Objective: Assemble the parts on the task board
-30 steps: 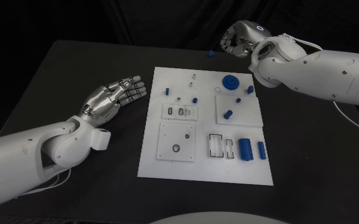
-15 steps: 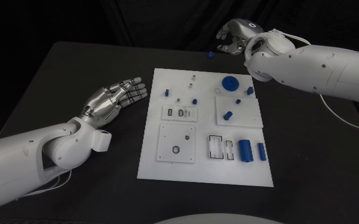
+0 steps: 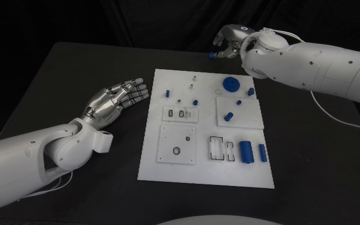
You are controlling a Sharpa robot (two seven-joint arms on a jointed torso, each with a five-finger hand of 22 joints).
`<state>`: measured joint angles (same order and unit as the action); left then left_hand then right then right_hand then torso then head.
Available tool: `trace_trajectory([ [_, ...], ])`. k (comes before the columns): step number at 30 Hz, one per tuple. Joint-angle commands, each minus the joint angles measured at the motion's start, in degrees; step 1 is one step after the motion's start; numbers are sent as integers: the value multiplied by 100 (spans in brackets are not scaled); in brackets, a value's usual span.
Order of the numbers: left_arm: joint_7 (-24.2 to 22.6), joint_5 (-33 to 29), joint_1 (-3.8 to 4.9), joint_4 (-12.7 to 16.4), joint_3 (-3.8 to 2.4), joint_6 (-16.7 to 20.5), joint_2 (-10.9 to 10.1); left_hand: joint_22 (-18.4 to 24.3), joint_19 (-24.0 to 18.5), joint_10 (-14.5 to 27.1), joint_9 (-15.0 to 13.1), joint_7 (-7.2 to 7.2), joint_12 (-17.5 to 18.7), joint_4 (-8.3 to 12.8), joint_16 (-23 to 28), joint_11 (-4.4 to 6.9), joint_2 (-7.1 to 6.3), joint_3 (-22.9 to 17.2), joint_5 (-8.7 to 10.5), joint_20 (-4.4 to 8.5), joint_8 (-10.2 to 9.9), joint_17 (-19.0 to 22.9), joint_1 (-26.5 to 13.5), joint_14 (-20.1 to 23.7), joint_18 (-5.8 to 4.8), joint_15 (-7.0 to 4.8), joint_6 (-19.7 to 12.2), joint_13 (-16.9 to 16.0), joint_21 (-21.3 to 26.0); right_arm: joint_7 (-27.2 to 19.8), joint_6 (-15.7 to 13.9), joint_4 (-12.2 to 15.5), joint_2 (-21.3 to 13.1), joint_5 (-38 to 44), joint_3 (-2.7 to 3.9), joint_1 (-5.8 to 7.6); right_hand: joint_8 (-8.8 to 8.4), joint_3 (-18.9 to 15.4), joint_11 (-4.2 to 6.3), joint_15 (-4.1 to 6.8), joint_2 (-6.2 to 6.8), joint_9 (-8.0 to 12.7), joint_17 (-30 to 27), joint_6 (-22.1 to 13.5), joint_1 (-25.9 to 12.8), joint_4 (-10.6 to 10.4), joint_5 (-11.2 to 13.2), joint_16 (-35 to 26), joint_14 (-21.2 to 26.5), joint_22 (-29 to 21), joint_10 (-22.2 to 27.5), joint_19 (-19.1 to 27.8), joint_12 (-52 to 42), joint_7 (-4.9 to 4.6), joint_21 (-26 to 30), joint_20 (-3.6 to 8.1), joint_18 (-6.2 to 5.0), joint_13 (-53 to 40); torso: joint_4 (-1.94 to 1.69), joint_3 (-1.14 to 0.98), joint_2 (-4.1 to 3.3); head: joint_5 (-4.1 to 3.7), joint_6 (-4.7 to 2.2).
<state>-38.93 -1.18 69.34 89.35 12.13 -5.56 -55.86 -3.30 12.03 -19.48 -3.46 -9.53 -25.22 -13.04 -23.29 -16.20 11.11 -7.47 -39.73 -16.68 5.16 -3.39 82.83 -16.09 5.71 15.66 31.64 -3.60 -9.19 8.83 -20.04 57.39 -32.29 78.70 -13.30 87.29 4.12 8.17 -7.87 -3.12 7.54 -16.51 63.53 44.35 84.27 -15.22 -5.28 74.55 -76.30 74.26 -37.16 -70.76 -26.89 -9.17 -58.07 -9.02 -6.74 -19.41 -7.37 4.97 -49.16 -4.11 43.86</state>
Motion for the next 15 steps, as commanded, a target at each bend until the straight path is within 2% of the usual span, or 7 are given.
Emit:
trace_trajectory([
  [1, -740, 13, -8, -1, -2, -82, 18, 6, 22, -30, -8, -113, -23, 1, -20, -17, 14, -18, -3, -2, 29, -7, -52, -26, -92, 21, 28, -8, 25, -41, 407, -87, 46, 19, 6, -22, 41, -48, 11, 39, -35, 26, -10, 76, -56, -17, 58, 29, -32, 20, -71, -62, 42, -17, -28, 17, -45, 57, -17, 1, -10, -12, -13],
  [8, -738, 13, -8, -6, -2, -79, 26, 6, 22, -30, -8, -113, -23, 1, -20, -17, 14, -18, -3, -2, 29, -7, -52, -26, -92, 21, 28, -8, 25, -70, 578, -288, 169, -36, 8, -52, 41, -63, 25, 75, -94, 86, -52, 127, -27, -20, 111, 9, -20, 32, -87, -74, 149, -54, -5, 47, -45, 179, -24, 0, -16, -8, -37],
  [15, -738, 13, -8, -10, -3, -82, 42, 7, 20, -32, -8, -113, -25, 1, -20, -18, 11, -25, -4, -1, 30, -7, -55, -25, -93, 21, 30, -8, 27, -134, 598, -484, 268, -56, 13, -79, -1, -65, 34, 120, -152, 188, -116, 94, 64, 55, 22, -28, 11, 44, -48, -73, 344, -8, 44, 93, -46, 366, -23, 5, -7, 6, -42],
])
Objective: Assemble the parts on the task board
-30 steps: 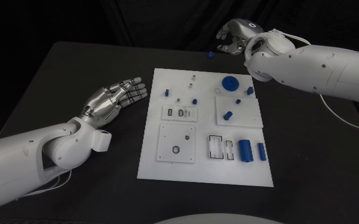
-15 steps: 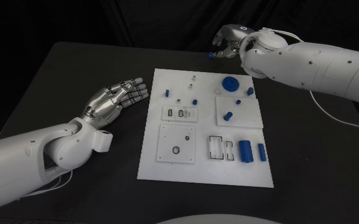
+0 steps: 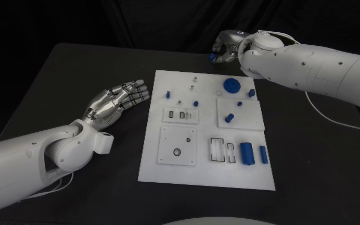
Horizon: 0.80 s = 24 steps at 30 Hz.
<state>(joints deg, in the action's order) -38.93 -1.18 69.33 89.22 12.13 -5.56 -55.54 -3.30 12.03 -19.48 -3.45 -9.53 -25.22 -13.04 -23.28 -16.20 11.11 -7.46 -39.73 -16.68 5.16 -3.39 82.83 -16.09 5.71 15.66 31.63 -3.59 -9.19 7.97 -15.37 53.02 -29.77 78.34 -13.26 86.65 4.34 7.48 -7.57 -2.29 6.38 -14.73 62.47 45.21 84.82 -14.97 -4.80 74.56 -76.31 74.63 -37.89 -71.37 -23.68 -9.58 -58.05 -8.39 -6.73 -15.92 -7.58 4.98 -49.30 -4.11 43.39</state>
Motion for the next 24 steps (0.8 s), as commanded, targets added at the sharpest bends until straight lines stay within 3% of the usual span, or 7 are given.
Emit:
trace_trajectory([
  [1, -737, 13, -7, 2, -3, -83, 11, 9, 18, -34, -9, -113, -27, 1, -20, -19, 8, -33, -6, -1, 31, -7, -58, -23, -93, 21, 32, -9, 30, -56, 134, -67, 25, -22, 10, -18, -17, 10, 12, 46, -57, 27, -37, 27, 42, 62, -69, -45, 30, -1, 9, 4, 49, 53, 76, 37, -52, 50, 0, 1, 7, 8, 7],
  [11, -734, 13, -7, -6, -3, -88, 27, 9, 18, -34, -9, -113, -27, 1, -20, -19, 8, -33, -6, -1, 31, -7, -58, -23, -93, 21, 32, -9, 30, -96, 243, -150, 71, -26, 17, -36, -8, 45, 82, 104, -198, 107, -101, 88, 156, 215, -209, -86, 73, 17, -139, 16, 108, 105, 139, 86, -55, 175, -8, 1, 6, -6, 11],
  [24, -732, 13, -7, -21, -3, -97, 53, 9, 18, -34, -9, -113, -27, 1, -20, -19, 8, -33, -6, -1, 31, -7, -58, -23, -93, 21, 32, -9, 30, -277, 349, -198, 121, -27, 22, -44, -34, 207, 227, 220, -396, 265, -168, 133, 401, 458, -373, -128, 93, 133, -491, -64, 307, 202, 86, 196, -30, 427, 11, -5, 5, 12, 18],
])
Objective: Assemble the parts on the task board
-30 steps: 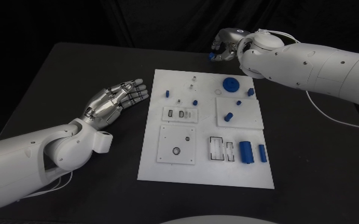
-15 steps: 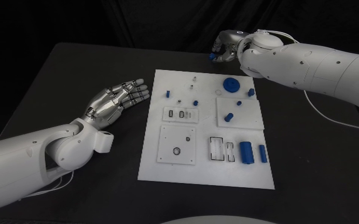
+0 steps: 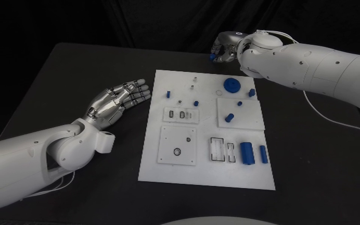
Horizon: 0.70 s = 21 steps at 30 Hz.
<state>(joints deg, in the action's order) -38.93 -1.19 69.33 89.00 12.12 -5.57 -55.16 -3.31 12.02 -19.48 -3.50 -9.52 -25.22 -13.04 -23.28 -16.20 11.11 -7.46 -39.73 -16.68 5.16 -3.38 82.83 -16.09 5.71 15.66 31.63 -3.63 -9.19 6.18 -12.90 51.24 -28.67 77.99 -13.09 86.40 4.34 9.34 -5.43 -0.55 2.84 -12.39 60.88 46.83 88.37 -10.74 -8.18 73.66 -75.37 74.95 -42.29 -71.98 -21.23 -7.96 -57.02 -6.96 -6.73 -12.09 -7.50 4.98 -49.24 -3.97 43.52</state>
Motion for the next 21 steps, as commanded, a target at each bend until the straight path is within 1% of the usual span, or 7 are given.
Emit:
trace_trajectory([
  [1, -732, 14, -7, 1, -3, -96, 17, 9, 18, -34, -5, -114, -27, 1, -20, -20, 7, -34, -6, -1, 32, -8, -58, -23, -93, 21, 32, -5, 30, -108, 111, -29, 17, 9, 5, -20, -39, 32, 17, 49, -46, 44, -15, -39, 57, 45, -45, -43, 0, 107, -64, -5, 84, 40, -16, 57, -30, 63, 2, -5, -2, -1, 4],
  [6, -734, 14, -7, -6, -3, -100, 29, 10, 20, -51, -5, -116, -46, 0, -23, -24, 2, -51, -7, -1, 34, -7, -65, -20, -93, 21, 36, -7, 30, -155, 160, -75, 42, -40, 7, -34, -51, 56, 20, 54, -49, 77, -45, -64, 83, 67, -57, -63, 16, 116, -91, -2, 136, 37, -3, 65, -30, 106, 0, -1, 0, 11, 8],
  [8, -734, 14, -7, -8, -3, -101, 29, 10, 20, -51, -5, -116, -46, 0, -23, -24, 2, -51, -7, -1, 34, -7, -65, -20, -93, 21, 36, -7, 30, -175, 183, -86, 47, -92, 7, -40, -64, 94, 23, 59, -53, 131, -84, -123, 126, 101, -66, -90, 38, 125, -125, 9, 209, 36, 24, 72, -32, 164, -2, 0, -2, 14, 14],
  [12, -734, 14, -7, -10, -3, -100, 25, 13, 13, -55, -6, -118, -49, -1, -26, -29, 0, -60, -8, 0, 36, -7, -69, -20, -94, 21, 42, -8, 36, -204, 212, -78, 43, -140, 9, -46, -59, 119, 20, 60, -60, 152, -91, -129, 152, 118, -75, -96, 43, 135, -142, 7, 244, 32, 25, 75, -31, 191, 0, 0, -2, 19, 24],
  [16, -734, 14, -7, -14, -3, -103, 25, 13, 13, -55, -6, -118, -49, -1, -26, -29, 0, -60, -8, 0, 36, -7, -69, -20, -94, 21, 42, -8, 36, -243, 209, -59, 33, -159, 9, -50, -47, 128, 19, 59, -61, 159, -108, -111, 157, 122, -78, -108, 53, 132, -160, 18, 260, 33, 47, 75, -34, 205, -7, 5, -4, 15, 28],
  [19, -732, 14, -7, -15, -3, -106, 27, 13, 13, -55, -6, -118, -49, -1, -26, -29, 0, -60, -8, 0, 36, -7, -69, -20, -94, 21, 42, -8, 36, -289, 175, -32, 19, -165, 9, -51, 17, 154, 23, 60, -35, 167, -141, 40, 162, 131, -71, -131, 72, 152, -266, 24, 317, 41, 68, 77, -35, 262, -8, 5, -3, 15, 37],
  [21, -731, 14, -7, -16, -3, -106, 24, 13, 13, -55, -6, -118, -49, -1, -26, -29, 0, -60, -8, 0, 36, -7, -69, -20, -94, 21, 42, -8, 36, -337, 128, -4, 7, -168, 10, -53, 121, 124, 34, 63, 42, 132, -163, 261, 110, 104, 47, -145, 80, 183, -488, 9, 299, 56, 54, 78, -29, 282, -9, 3, -7, 14, 31],
])
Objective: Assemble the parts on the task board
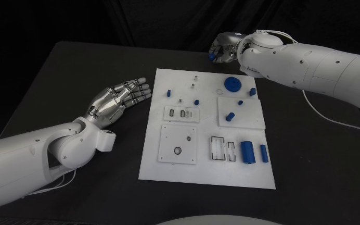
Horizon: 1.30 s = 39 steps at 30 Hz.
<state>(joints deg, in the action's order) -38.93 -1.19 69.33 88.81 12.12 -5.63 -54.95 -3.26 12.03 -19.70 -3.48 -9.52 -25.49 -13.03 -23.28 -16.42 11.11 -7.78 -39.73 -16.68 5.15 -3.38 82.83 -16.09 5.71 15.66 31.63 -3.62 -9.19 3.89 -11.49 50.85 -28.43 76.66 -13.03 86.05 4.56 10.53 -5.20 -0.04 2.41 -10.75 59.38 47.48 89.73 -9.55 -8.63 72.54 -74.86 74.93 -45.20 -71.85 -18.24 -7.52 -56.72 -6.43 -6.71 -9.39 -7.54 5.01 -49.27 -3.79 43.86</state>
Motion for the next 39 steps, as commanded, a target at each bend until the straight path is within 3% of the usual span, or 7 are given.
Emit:
trace_trajectory([
  [1, -731, 14, -7, 2, -3, -100, 2, 8, 13, -33, -8, -118, -22, -2, -26, -7, 0, -28, -8, 0, 36, -8, -69, -20, -93, 21, 42, -9, 36, -130, -37, 46, -21, -36, 3, -18, 143, -12, 22, 18, 102, -55, -11, 294, -73, -57, 181, -31, 23, 197, -312, -11, 3, 26, 27, 27, -29, 25, -1, -1, -3, -3, -1],
  [7, -728, 14, -7, 0, -3, -98, -9, 10, 10, -39, -7, -122, -26, -3, -20, -11, -5, -42, -8, -1, 37, -6, -75, -11, -94, 21, 42, -9, 39, -227, -194, 115, -44, -38, 3, -21, 322, 8, 54, 42, 107, -201, 36, 657, -79, -128, 235, 6, -28, 274, -722, -83, 28, 75, -42, 47, -10, 69, 23, -4, 0, 22, 6],
  [22, -715, 14, -7, 8, -3, -95, -26, 11, 7, -40, -7, -123, -27, -3, -22, -11, -6, -45, -8, -1, 37, -6, -76, -11, -94, 21, 39, -9, 42, -227, -184, 323, -148, -39, 3, -34, 522, -41, 60, 30, 161, -500, 9, 918, -111, -173, 265, -8, -29, 330, -1148, -98, -24, 100, -4, 50, -4, 50, 22, -11, 2, 10, 4],
  [26, -711, 14, -7, 4, -3, -98, -26, 11, 7, -40, -7, -123, -27, -3, -22, -11, -6, -45, -8, -1, 37, -6, -76, -11, -94, 21, 39, -9, 42, -164, -102, 351, -163, -39, 2, -37, 503, -68, 51, 11, 199, -531, -14, 866, -126, -179, 254, -24, -15, 331, -1161, -87, -24, 91, 25, 39, -6, 42, 27, -4, 6, 16, 14],
  [31, -708, 14, -7, 0, -3, -101, -23, 11, 7, -40, -7, -123, -27, -3, -22, -11, -6, -45, -8, -1, 37, -6, -76, -11, -94, 21, 39, -9, 42, -116, 21, 365, -175, -39, 2, -40, 289, -22, -5, -20, 232, -489, -84, 559, -65, -189, 113, -70, 38, 337, -1025, -51, 105, 55, 126, 4, -22, 70, 31, -5, 5, 20, 18],
  [39, -699, 14, -7, -11, -3, -108, -16, 11, 7, -40, -7, -123, -27, -3, -22, -11, -6, -45, -8, -1, 37, -6, -76, -11, -94, 21, 39, -9, 42, -111, 92, 395, -202, -39, 2, -45, 268, -12, -9, -19, 236, -478, -104, 545, -62, -197, 105, -83, 53, 337, -997, -43, 139, 47, 146, 2, -25, 81, 14, -6, 7, 4, 16],
])
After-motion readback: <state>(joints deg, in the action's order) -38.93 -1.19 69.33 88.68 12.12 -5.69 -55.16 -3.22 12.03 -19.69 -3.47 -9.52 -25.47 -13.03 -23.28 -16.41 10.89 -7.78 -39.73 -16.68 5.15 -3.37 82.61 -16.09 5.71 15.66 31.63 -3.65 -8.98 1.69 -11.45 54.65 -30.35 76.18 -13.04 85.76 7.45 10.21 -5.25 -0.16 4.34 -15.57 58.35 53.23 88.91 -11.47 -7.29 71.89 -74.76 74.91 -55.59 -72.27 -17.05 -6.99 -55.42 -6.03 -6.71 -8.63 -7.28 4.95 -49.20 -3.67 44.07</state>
